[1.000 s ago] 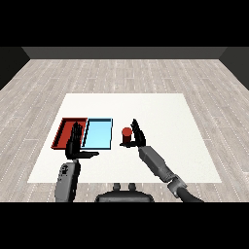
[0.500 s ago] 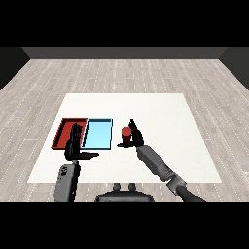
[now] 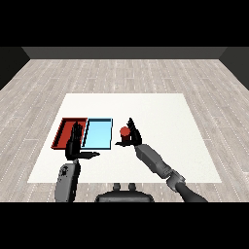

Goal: Pick the red can and put it in the red box

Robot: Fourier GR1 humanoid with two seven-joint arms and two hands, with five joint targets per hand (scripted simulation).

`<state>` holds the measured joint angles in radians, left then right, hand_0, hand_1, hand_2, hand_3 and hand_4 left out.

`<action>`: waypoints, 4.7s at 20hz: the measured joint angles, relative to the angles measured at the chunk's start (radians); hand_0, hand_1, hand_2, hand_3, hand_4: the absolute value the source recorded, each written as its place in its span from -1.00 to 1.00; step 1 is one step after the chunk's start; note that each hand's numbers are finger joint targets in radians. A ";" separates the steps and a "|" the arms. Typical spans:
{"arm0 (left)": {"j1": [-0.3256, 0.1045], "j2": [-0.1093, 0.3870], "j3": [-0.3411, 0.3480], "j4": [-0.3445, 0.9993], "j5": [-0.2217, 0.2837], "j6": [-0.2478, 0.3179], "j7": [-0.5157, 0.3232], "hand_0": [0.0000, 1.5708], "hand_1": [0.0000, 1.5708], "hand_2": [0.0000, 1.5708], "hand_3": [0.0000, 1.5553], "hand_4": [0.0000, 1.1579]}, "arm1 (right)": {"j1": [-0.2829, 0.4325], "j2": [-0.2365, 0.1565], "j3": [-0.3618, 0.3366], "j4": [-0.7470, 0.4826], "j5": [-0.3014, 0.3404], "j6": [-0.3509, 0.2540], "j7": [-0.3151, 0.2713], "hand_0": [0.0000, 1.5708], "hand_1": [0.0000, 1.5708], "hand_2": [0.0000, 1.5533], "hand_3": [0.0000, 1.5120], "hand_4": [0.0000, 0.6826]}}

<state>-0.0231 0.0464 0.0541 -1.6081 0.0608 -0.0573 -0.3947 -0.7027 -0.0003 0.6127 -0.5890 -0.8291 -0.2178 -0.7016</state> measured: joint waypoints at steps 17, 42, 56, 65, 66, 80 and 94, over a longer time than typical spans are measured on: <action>-0.011 0.005 0.011 0.015 -0.010 0.012 -0.008 -1.00 -1.00 -1.00 -1.00 -1.00 | -0.065 -0.002 0.033 0.059 -0.009 -0.233 0.151 1.00 1.00 0.92 0.90 0.69; 0.000 -0.011 -0.062 -0.014 -0.056 0.017 0.003 -1.00 -1.00 -1.00 -1.00 -1.00 | 0.032 -0.120 -0.074 -0.383 0.271 -0.388 0.311 0.96 0.96 0.88 0.85 0.78; -0.075 -0.044 -0.235 -0.061 -0.042 0.011 0.169 -1.00 -1.00 -1.00 -1.00 -1.00 | 0.172 -0.236 -0.080 -0.862 0.444 -0.489 0.480 1.00 1.00 0.88 0.85 0.87; -0.119 -0.045 -0.344 -0.049 -0.011 0.064 0.240 -1.00 -1.00 -1.00 -1.00 -1.00 | 0.231 -0.220 -0.140 -0.980 0.550 -0.431 0.507 1.00 1.00 0.91 0.88 0.85; -0.122 -0.045 -0.359 -0.040 -0.010 0.077 0.237 -1.00 -1.00 -1.00 -1.00 -1.00 | 0.242 -0.210 -0.149 -0.981 0.558 -0.414 0.503 1.00 1.00 0.91 0.88 0.86; -0.202 -0.046 -0.515 0.123 0.079 0.190 0.236 -1.00 -1.00 -1.00 -1.00 -1.00 | 0.261 -0.092 -0.215 -0.987 0.713 -0.321 0.541 1.00 1.00 0.91 0.87 0.90; -0.316 -0.046 -0.549 0.248 0.200 0.221 0.222 -1.00 -1.00 -1.00 -1.00 -1.00 | 0.293 -0.011 -0.204 -1.026 0.791 -0.266 0.550 1.00 1.00 0.90 0.86 0.84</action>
<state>-0.3387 0.0001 -0.4945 -1.3597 0.2606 0.1633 -0.1728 -0.4095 -0.0116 0.4085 -1.6149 -0.0383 -0.4837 -0.1518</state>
